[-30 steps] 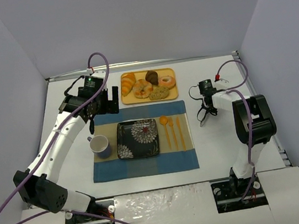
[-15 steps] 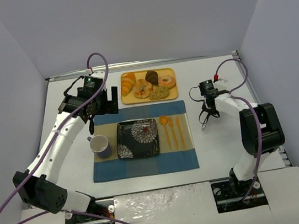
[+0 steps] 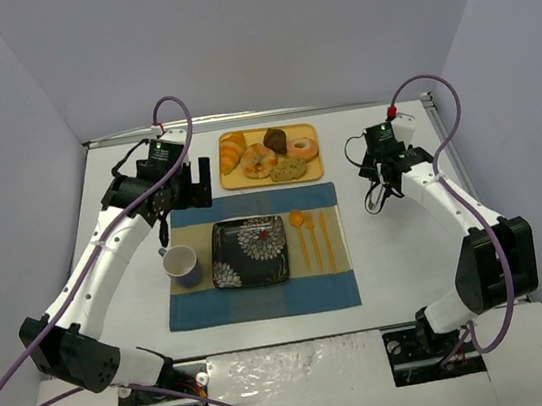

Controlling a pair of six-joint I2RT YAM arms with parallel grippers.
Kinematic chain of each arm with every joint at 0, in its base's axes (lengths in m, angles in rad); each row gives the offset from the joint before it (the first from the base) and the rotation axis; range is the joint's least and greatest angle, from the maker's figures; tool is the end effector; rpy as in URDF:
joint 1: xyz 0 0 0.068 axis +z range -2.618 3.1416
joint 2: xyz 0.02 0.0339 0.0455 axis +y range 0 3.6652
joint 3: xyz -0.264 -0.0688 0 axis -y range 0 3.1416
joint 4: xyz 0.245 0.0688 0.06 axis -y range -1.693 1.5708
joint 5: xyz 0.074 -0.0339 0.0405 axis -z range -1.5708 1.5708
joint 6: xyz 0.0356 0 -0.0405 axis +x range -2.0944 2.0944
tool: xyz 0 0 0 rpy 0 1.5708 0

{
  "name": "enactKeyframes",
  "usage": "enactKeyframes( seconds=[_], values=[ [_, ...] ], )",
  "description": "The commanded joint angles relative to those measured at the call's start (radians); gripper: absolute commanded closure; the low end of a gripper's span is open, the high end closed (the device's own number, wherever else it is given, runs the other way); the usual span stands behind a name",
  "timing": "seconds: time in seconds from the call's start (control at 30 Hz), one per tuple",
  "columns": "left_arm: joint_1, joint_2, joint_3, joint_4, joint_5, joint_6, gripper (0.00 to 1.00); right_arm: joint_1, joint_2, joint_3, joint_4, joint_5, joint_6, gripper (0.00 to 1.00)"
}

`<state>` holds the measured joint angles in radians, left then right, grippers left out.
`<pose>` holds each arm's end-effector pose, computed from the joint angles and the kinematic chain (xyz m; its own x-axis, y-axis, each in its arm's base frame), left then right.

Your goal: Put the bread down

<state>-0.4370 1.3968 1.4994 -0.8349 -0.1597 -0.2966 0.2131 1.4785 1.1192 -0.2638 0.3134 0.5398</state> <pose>0.2679 -0.1189 0.3853 -0.6701 -0.0055 -0.7422 0.1201 0.9860 -0.1157 0.3285 0.0599 0.2835 -0.4669 0.3992 -0.7891 0.3305 0.9064 0.2631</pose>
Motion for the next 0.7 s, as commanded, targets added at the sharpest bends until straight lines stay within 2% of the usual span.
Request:
enactKeyframes(
  seconds=[0.0,0.17,0.4,0.67],
  values=[
    [0.007,-0.050,0.044,0.003,-0.022,-0.010,0.03,0.016,-0.052,0.063,-0.033,0.024,-0.020,0.55],
    [0.007,-0.052,0.044,0.000,-0.026,-0.012,0.03,0.031,-0.057,0.097,-0.056,0.021,-0.025,0.46],
    [0.007,-0.053,0.041,0.002,-0.027,-0.013,0.03,0.056,-0.066,0.159,-0.075,-0.014,-0.046,0.45],
    [0.006,-0.050,0.037,0.005,-0.028,-0.019,0.03,0.110,0.020,0.295,-0.077,-0.231,-0.073,0.45]
  ],
)
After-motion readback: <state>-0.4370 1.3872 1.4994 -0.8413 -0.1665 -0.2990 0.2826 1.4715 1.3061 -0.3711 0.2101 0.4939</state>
